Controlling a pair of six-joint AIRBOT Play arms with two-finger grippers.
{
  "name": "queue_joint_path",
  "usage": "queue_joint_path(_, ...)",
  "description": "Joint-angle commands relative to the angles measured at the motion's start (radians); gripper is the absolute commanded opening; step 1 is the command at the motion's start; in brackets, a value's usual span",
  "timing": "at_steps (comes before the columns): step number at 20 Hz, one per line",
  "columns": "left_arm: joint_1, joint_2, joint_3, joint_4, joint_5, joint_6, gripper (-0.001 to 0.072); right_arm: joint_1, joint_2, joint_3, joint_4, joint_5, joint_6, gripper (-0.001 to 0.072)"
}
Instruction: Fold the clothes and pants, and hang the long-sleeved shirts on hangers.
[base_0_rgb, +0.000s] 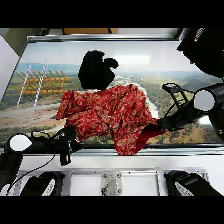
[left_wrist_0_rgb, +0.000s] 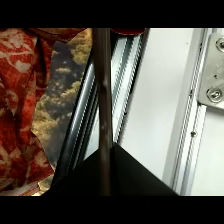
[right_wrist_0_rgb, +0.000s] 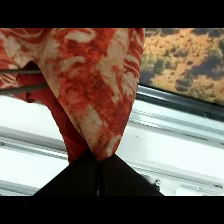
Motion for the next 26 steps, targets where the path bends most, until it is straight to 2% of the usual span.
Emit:
queue_joint_path(1,-0.001,0.001,0.000,-0.006,-0.038,0.026,0.0011,0.000,0.000,0.002,-0.002,-0.042,-0.001,0.0006)
queue_joint_path(14,-0.001,0.000,0.000,-0.063,-0.003,0.055,0.0011,0.001,0.000,0.086,0.171,-0.100,-0.029,0.0006)
queue_joint_path(16,-0.001,0.000,0.000,-0.106,-0.003,0.081,0.0011,0.002,-0.001,0.101,0.211,-0.110,-0.031,0.0006)
queue_joint_path(21,-0.001,0.000,0.000,-0.117,0.009,0.080,0.0011,0.002,-0.008,0.123,0.332,-0.157,-0.045,0.0006)
queue_joint_path(26,-0.001,0.001,0.000,-0.118,0.044,0.079,0.0011,0.032,-0.008,0.125,0.347,-0.157,-0.045,0.0006)
